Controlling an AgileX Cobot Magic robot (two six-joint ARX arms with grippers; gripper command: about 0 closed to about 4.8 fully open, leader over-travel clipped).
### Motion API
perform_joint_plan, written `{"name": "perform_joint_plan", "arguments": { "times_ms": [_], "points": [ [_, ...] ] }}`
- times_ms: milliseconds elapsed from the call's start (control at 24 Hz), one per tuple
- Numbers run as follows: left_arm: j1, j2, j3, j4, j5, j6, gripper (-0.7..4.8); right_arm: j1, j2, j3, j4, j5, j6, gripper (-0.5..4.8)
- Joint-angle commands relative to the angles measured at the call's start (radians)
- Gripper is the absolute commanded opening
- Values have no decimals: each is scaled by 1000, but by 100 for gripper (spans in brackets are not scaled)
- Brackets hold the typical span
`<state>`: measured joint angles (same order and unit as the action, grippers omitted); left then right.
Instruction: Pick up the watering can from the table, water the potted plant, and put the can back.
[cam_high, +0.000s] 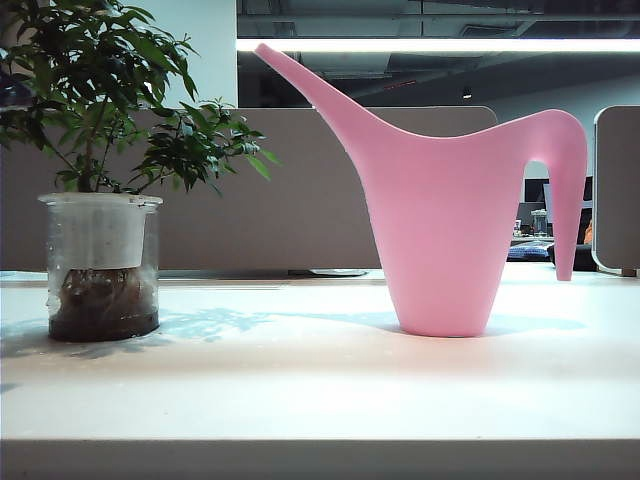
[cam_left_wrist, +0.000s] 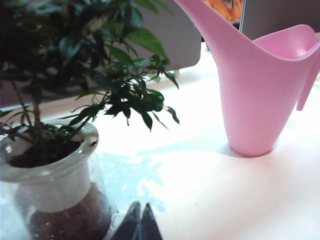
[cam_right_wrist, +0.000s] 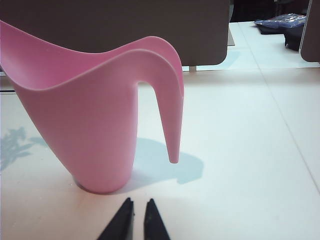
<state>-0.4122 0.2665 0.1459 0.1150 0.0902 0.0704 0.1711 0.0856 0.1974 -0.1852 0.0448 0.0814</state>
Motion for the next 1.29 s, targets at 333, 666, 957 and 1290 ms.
{"name": "perform_joint_plan", "arguments": {
  "times_ms": [333,666,957,1290],
  "points": [
    [56,-191,-71,-36,2,-26,-5,0,-86,-109,92,-11,-116,49],
    [58,-263,-140,-86,-94,10,-6,0,-85,-196,132,-48,-104,49],
    [126,-263,-140,-77,-89,14,-6,0,-85,-196,173,-47,-104,49],
    [302,-264,-140,-71,101,-42,-5,0,-85,-196,171,-45,-104,49]
  ]
}}
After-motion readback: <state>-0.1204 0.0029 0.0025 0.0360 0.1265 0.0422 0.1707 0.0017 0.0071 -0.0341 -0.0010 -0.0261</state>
